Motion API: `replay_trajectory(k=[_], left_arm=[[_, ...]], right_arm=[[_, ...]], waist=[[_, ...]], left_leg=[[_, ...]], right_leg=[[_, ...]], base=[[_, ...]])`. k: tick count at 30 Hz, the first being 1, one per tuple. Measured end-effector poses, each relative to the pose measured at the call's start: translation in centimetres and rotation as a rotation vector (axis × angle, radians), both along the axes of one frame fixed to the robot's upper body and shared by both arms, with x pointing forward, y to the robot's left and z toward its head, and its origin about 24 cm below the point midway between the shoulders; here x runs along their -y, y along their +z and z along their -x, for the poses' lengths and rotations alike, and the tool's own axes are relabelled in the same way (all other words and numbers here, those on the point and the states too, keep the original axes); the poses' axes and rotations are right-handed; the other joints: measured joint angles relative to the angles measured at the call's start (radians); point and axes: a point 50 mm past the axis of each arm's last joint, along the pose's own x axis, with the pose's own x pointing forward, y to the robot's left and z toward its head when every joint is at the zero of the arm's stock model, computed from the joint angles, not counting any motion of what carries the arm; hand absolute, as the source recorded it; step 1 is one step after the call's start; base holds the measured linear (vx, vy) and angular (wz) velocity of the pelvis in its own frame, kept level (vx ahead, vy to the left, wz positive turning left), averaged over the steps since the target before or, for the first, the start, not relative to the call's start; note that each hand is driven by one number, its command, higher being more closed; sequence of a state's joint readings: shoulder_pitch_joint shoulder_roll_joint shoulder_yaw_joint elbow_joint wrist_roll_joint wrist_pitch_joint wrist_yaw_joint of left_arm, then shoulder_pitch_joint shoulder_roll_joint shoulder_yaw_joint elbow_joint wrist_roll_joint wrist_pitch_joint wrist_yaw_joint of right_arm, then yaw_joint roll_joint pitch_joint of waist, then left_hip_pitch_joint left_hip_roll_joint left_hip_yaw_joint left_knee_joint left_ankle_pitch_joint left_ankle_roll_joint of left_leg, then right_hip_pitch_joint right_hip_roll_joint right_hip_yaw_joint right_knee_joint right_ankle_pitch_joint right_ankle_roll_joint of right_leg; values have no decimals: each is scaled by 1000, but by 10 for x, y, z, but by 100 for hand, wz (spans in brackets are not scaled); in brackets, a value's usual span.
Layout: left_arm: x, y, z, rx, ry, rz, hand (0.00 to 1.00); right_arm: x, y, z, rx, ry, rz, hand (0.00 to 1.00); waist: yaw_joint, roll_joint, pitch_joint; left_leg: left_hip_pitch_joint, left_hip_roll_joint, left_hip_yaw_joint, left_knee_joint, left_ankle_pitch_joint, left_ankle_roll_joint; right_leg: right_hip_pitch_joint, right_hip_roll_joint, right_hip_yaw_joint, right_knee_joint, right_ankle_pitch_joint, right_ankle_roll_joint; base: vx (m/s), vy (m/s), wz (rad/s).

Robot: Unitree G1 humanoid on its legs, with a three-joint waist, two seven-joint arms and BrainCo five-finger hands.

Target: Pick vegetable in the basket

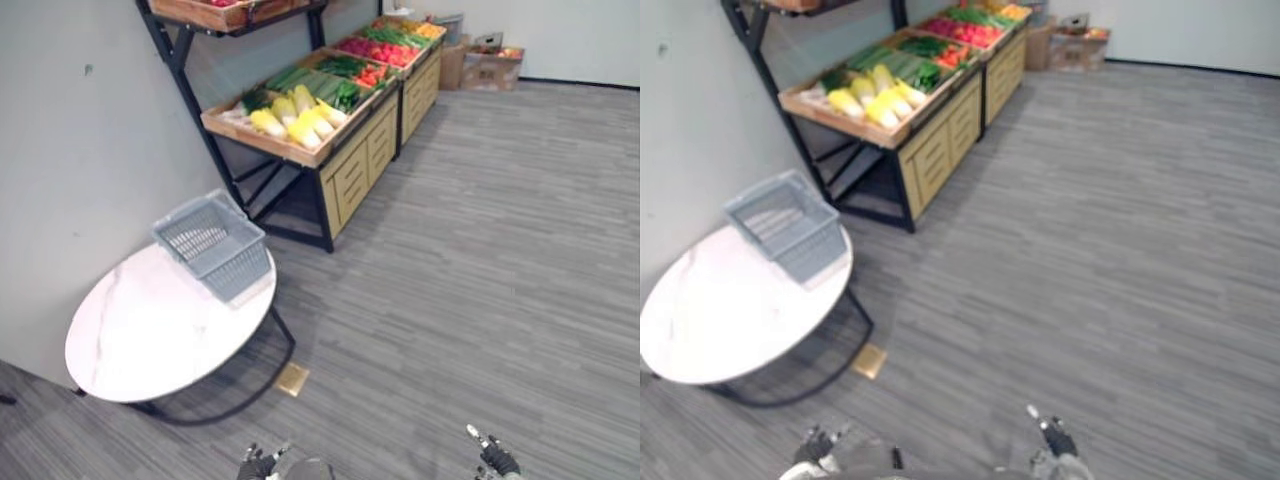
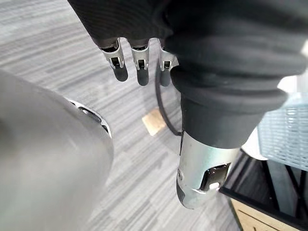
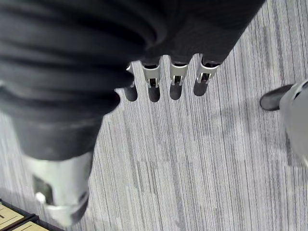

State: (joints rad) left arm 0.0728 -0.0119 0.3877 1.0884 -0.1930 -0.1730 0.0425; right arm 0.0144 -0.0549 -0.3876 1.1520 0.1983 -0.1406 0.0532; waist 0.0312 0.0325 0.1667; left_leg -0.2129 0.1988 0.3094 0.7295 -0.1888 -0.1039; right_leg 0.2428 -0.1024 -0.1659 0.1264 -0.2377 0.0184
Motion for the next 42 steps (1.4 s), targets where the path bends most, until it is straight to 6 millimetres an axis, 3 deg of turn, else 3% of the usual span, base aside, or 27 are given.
replay_trajectory(k=[1, 2, 3, 4, 5, 8, 9, 12, 14, 16, 17, 18, 20, 21, 24, 25, 26, 27, 28, 29, 30, 33, 35, 37, 39, 41, 42], left_arm=[[0, 0, 0, 0, -8, -1, 0], [2, 0, 0, -7, -32, -2, 0], [0, 0, -3, 0, -35, -1, 0], [-2, 1, -4, 1, -41, -8, 0], [-9, 3, -7, 13, -43, -29, 0], [-14, 2, -3, -8, -32, -41, 0], [-17, -4, 25, -104, -31, -51, 0], [-17, -5, 31, -126, -61, -60, 0], [-22, -3, 27, -131, -114, -83, 0], [-26, -1, 19, -139, -209, -116, 0], [-27, -1, 17, -136, -235, -126, 0], [-26, 0, 11, -118, -240, -127, 0], [-22, 1, 4, -92, -225, -121, 0], [-21, 2, 2, -80, -211, -117, 0], [-8, 2, -3, -38, -149, -79, 0], [-6, 2, -3, -33, -132, -70, 0], [-3, 2, -3, -30, -106, -63, 0], [-4, 2, -1, -29, -76, -60, 0], [-8, 2, 2, -34, -53, -65, 0], [-7, 1, 3, -42, -44, -58, 0], [0, -1, 7, -50, -13, -34, 0], [9, -4, 12, -55, 56, 3, 0], [7, -3, 10, -46, 64, 0, 0], [6, -3, 10, -44, 64, -3, 0], [6, -2, 9, -43, 49, -6, 0], [4, -2, 8, -41, 43, -13, 0], [4, -2, 9, -44, 42, -15, 0]], right_arm=[[3, 0, 1, -1, 0, 7, 0], [5, 0, 5, -9, -2, 13, 0], [2, -2, 10, -27, -5, 8, 0], [1, -3, 12, -33, -2, 5, 0], [-5, -4, 13, -38, 20, -7, 0], [-7, -2, 2, -16, 41, -6, 0], [-10, -3, 5, -19, 41, -16, 0], [-8, -4, 13, -37, 35, -12, 0], [-5, -6, 17, -58, 40, -7, 0], [-1, -9, 40, -118, -2, 0, 0], [-2, -10, 48, -139, 2, -1, 0], [-2, -12, 57, -162, 6, -2, 0], [-5, -11, 60, -154, -22, -6, 0], [-7, -11, 59, -146, -22, -9, 0], [-4, -9, 62, -135, -30, 8, 0], [-4, -9, 62, -135, -29, 9, 0], [-6, -10, 61, -139, -12, 11, 0], [-9, -10, 60, -141, 9, 8, 0], [-13, -11, 61, -145, 14, -2, 0], [-11, -10, 61, -144, 13, 3, 0], [0, -8, 57, -136, 19, 34, 0], [11, -4, 44, -106, 48, 67, 0], [8, -2, 31, -68, 56, 67, 0], [7, -1, 26, -51, 57, 67, 0], [6, 0, 24, -41, 46, 64, 0], [7, -1, 26, -43, 33, 64, 0], [8, 0, 25, -42, 26, 64, 0]], waist=[[-1, 1, 0], [-2, 23, 2], [-2, 16, 12], [-3, 14, 12], [-2, -38, 7], [9, -37, 15], [26, -37, -21], [30, -47, -53], [15, -73, -48], [-37, -72, 2], [-39, -81, 5], [-37, -89, 5], [-34, -74, 2], [-32, -72, 1], [-28, -54, -4], [-25, -54, -5], [-23, -55, -6], [-22, -71, -14], [-23, -90, -24], [-22, -87, -22], [-12, -36, -31], [0, 4, -43], [0, -13, -33], [0, -18, -29], [-3, -17, -30], [-9, -18, -30], [-8, -18, -30]], left_leg=[[-5, -10, 18, -101, 20, 19], [-9, -28, 21, -322, 127, 45], [-6, -52, 14, -413, 197, 112], [-1, -68, 13, -429, 198, 109], [3, -122, 5, -490, 197, 112], [-10, -137, -9, -456, 157, 135], [97, -169, 9, -556, 147, 146], [118, -200, 4, -605, 147, 152], [135, -243, -23, -595, 99, 181], [296, -296, -161, -651, 74, 212], [323, -299, -181, -655, 67, 218], [355, -297, -198, -657, 56, 230], [392, -291, -270, -657, 36, 231], [399, -289, -294, -656, 31, 229], [413, -266, -436, -629, -13, 193], [413, -260, -457, -615, -23, 182], [413, -250, -498, -592, -50, 154], [412, -246, -513, -567, -73, 118], [416, -245, -508, -551, -91, 93], [428, -230, -502, -544, -102, 80], [439, -175, -477, -530, -104, 65], [415, -115, -458, -464, -75, 38], [336, -99, -436, -296, -18, 1], [292, -72, -369, -193, 8, -9], [259, -21, -255, -165, 5, -1], [252, 50, -96, -241, 9, 9], [256, 56, -78, -279, 13, 14]], right_leg=[[17, -7, 0, -11, -10, 17], [42, 0, 0, -18, -36, 54], [66, -9, 7, -14, -69, 74], [68, -17, 5, -16, -69, 71], [58, -45, 18, -30, -43, 41], [85, -47, 54, -77, 72, 58], [87, -69, 118, -16, 184, 79], [28, -84, 119, 95, 184, 80], [-27, -88, 154, 260, 197, 89], [-209, -78, 222, 826, 395, 201], [-271, -64, 235, 937, 342, 185], [-370, -44, 233, 1036, 260, 143], [-539, -42, 170, 910, 130, 81], [-562, -40, 163, 836, 124, 71], [-533, -14, 206, 320, 131, 67], [-523, -6, 225, 247, 135, 70], [-494, 5, 255, 140, 139, 69], [-464, -6, 256, 72, 188, 60], [-430, -23, 234, 46, 261, 64], [-419, -26, 205, 53, 308, 94], [-403, 11, 158, 84, 283, 58], [-356, 45, 77, 85, 223, 16], [-294, 36, 4, 81, 182, -11], [-244, 22, -52, 62, 164, -17], [-215, 9, -110, 45, 150, -13], [-185, -13, -175, 34, 127, 14], [-185, -17, -184, 34, 126, 16]], base=[[476, 261, -19], [407, 253, 8], [478, 284, 22], [360, 217, 55], [342, 187, 54], [416, 198, 25], [591, 226, 15], [308, 98, 11], [205, 111, 36], [196, 55, 127], [189, -31, 123], [251, -39, 96], [283, -43, 104], [307, -84, 108], [391, -176, 120], [521, -293, 120], [458, -295, 114], [562, -383, 132], [469, -342, 112], [459, -335, 93], [429, -326, 70], [314, -280, 58], [256, -362, 89], [116, -229, 84], [-4, -139, 99], [-46, -42, 111], [-68, 64, 66]])
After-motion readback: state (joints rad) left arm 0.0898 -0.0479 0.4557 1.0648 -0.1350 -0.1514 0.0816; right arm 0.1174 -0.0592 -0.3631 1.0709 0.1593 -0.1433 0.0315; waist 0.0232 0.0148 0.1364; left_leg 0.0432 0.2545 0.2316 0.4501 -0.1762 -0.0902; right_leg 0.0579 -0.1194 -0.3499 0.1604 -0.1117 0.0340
